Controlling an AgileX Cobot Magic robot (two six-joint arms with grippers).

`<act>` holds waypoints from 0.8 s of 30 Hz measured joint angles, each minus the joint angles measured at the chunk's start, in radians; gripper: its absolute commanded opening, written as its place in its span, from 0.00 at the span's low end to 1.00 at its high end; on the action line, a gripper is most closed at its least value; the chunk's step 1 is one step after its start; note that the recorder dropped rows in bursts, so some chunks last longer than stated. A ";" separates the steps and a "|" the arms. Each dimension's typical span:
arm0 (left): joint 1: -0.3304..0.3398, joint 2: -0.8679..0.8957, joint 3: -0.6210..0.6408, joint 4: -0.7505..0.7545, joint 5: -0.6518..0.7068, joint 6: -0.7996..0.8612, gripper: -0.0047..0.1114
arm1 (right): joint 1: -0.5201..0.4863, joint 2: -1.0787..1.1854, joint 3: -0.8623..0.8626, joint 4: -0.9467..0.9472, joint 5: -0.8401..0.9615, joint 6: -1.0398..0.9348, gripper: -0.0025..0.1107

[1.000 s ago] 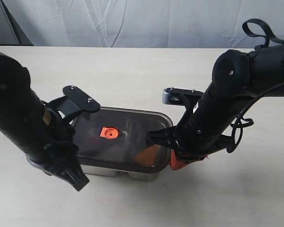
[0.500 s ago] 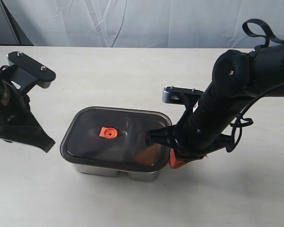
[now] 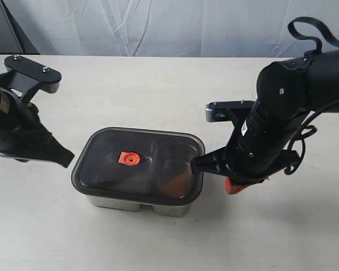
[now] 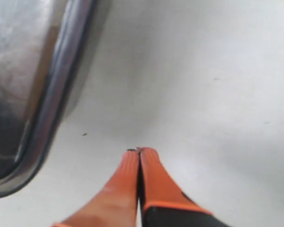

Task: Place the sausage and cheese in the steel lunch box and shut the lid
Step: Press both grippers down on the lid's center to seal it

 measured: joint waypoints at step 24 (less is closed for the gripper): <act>0.137 0.226 -0.037 -0.643 -0.148 0.550 0.04 | 0.089 0.039 -0.188 0.128 -0.018 -0.064 0.01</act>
